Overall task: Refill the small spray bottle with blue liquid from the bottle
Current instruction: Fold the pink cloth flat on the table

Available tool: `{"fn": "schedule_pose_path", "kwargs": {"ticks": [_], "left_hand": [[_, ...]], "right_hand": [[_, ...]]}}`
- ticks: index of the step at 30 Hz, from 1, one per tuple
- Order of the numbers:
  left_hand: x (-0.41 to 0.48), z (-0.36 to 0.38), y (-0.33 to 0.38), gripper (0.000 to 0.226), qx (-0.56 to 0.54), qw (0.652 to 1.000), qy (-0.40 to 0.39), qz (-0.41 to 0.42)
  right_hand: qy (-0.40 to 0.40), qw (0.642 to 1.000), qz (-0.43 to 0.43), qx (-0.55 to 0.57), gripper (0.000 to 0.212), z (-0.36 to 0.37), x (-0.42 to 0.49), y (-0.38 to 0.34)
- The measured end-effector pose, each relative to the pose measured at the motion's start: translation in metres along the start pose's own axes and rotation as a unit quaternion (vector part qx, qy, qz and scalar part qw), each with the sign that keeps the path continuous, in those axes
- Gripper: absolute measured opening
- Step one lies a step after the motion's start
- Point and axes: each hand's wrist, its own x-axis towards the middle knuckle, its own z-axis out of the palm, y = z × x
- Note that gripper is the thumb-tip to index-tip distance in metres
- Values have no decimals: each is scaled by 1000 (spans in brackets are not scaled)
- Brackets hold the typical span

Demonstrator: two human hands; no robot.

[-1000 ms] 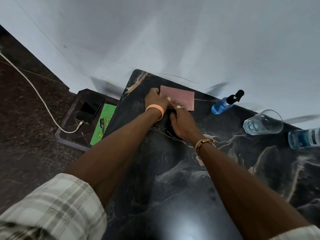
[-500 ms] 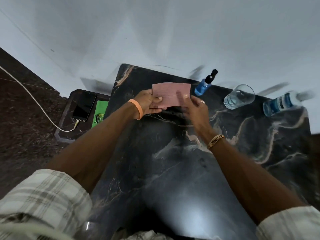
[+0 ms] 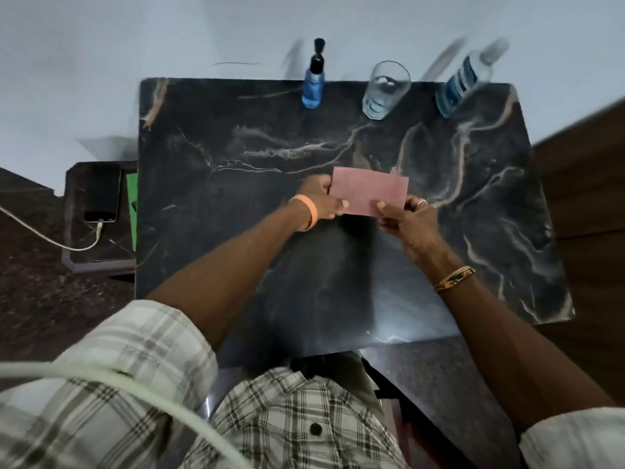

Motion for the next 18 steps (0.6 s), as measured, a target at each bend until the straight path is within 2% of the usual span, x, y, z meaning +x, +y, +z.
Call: {"fn": "schedule_pose_path", "kwargs": {"ticks": [2, 4, 5, 6, 8, 9, 11, 13, 15, 18], "left_hand": [[-1, 26, -12, 37, 44, 999, -6, 5], [-3, 41, -23, 44, 175, 984, 10, 34], [-6, 45, -28, 48, 254, 965, 34, 60], [-10, 48, -35, 51, 317, 942, 60, 97], [-18, 45, -52, 50, 407, 891, 101, 177], [-22, 42, -61, 51, 451, 863, 105, 202], [-29, 35, -83, 57, 534, 814, 73, 215], [-33, 29, -102, 58, 588, 777, 28, 222], [-34, 24, -111, 55, 618, 751, 4, 232], [-34, 23, -119, 54, 624, 740, -12, 251]], "right_hand": [[27, 999, 15, -9, 27, -21, -10, 19], [43, 997, 9, -57, 30, -34, -19, 36], [56, 989, -17, -133, 35, -38, -22, 46], [76, 965, -58, -243, 45, -43, -23, 58], [107, 875, -146, -449, 64, -48, -26, 77], [100, 830, -194, -514, 68, -46, -26, 83], [34, 742, -306, -596, 65, -33, -22, 91], [-51, 675, -359, -643, 60, -21, -11, 95], [-89, 650, -340, -674, 56, -14, 2, 95], [-47, 666, -303, -680, 52, 3, 0, 100]]}}
